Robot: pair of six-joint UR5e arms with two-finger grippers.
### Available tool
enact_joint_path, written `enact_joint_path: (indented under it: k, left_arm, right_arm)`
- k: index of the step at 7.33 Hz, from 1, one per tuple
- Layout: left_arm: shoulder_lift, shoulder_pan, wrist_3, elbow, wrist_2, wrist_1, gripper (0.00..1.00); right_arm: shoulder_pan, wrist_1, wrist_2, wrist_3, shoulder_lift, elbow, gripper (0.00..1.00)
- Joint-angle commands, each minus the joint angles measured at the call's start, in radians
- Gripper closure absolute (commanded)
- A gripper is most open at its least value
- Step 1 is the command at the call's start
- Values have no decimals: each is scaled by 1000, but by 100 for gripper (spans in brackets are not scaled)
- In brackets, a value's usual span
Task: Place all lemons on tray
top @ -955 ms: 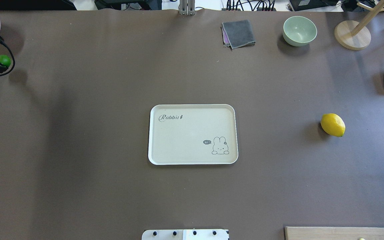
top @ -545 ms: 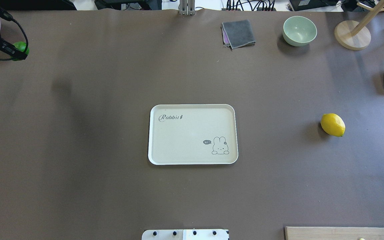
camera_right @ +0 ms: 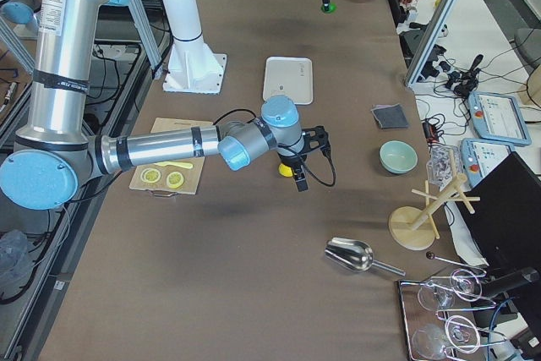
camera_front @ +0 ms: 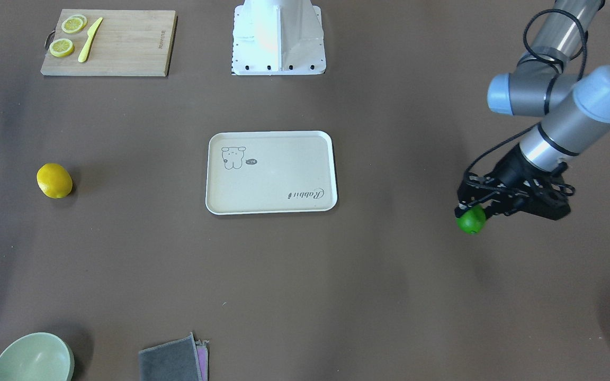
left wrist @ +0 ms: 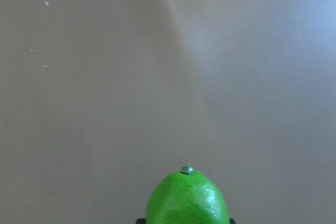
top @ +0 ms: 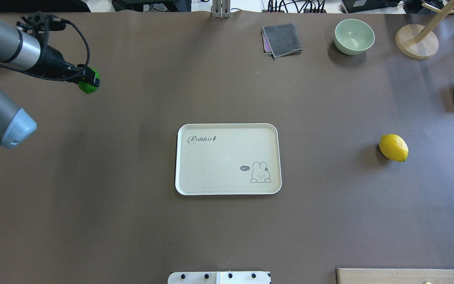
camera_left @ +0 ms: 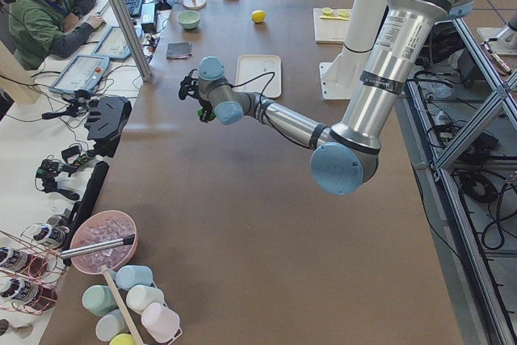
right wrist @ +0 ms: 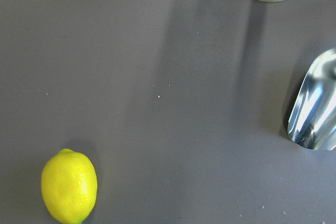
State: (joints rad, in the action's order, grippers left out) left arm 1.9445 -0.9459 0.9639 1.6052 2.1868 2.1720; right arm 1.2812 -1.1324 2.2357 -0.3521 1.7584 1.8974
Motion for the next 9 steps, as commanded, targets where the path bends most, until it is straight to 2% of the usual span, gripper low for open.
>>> enact_joint_path:
  k: [1,2,3,4,6,7,8,9]
  left_arm:
    - [65,201,299,65,-165,0,100]
    - [98,298,329,61,-282,0,100]
    - [115,365,366,55,-351,-1,100]
    - [134,412,393,52,-401,-6,100]
    - [186,478,397,-19,-499,-5,100]
    - [194,490,386,-37,-540,-5,88]
    - [195,489,380,-25,-544,-5,39]
    - [194,489,324,-19,-568,-5,2]
  right_arm:
    - [0,-1,1,-1,1,0,0]
    - [0,-1,1,-2,1,0,0]
    - [0,-1,1,-2,1,0,0]
    - [0,-1,1,-2,1,0,0]
    - [0,-1,1,-1,1,0,0]
    - [0,-1,1,-1,1,2,0]
    - [0,0,1,-2,1,3,0]
    - [0,0,2,-2,1,3,0]
